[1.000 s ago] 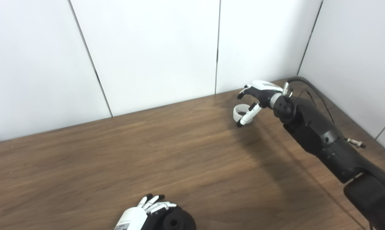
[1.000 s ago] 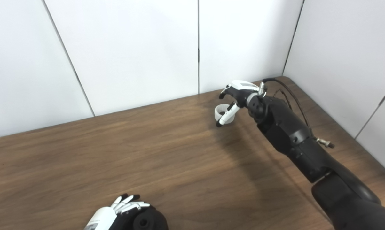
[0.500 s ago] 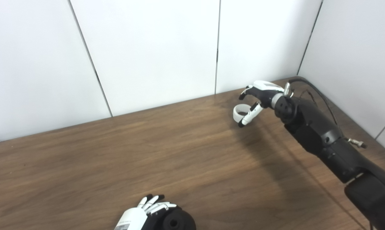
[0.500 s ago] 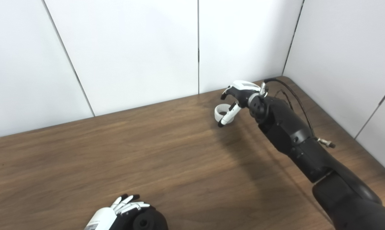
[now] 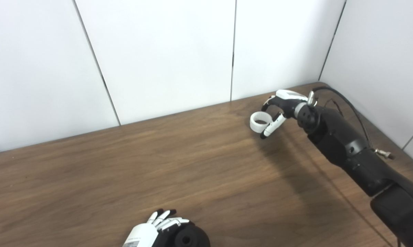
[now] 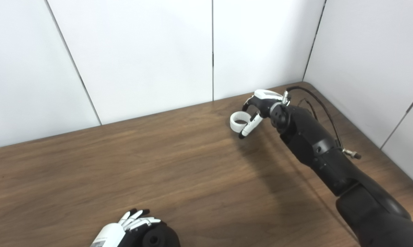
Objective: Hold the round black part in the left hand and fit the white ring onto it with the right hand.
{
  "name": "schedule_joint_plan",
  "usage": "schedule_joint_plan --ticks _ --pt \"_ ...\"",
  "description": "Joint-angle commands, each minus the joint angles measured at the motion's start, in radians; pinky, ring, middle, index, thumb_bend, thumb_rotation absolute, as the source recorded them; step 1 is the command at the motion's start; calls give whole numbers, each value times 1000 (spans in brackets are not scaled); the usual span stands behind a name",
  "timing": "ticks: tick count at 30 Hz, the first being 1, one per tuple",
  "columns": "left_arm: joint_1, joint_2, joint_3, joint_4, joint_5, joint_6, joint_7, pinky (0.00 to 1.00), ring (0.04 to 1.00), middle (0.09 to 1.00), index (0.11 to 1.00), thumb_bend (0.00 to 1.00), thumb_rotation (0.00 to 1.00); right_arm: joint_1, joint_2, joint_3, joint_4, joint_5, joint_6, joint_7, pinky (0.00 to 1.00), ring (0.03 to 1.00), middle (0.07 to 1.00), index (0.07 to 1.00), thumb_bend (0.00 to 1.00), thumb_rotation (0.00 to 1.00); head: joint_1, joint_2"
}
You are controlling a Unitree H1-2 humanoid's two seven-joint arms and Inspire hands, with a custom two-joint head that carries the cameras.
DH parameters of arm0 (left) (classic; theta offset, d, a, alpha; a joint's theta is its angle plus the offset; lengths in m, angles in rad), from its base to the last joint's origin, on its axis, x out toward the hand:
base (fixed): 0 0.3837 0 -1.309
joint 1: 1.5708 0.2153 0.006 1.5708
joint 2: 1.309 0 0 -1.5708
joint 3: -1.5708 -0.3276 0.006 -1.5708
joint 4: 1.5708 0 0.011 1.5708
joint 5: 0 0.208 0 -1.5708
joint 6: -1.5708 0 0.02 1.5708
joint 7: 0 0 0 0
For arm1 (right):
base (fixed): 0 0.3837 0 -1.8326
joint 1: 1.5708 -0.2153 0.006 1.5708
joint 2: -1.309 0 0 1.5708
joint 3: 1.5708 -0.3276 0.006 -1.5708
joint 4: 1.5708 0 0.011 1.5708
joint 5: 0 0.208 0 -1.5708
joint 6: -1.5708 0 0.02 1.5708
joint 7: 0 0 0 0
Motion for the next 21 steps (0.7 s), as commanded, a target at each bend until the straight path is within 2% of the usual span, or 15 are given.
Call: schedule_joint_plan --ticks 1,7,21 --pt "8 13 2 -13 13 3 -20 1000 936 809 481 523 50 -44 -27 -9 -15 -5 -19 -28 1000 1000 977 798 998 322 -1 0" --pt "9 13 3 -6 11 -9 -9 1000 937 809 481 523 50 -43 -22 -9 -14 -3 -22 -35 1000 1000 974 794 1000 325 0 4" --pt "7 9 1 -23 22 9 -29 1000 941 812 481 524 51 -54 -3 0 -9 0 -17 -41 1000 1000 969 783 980 323 3 8"
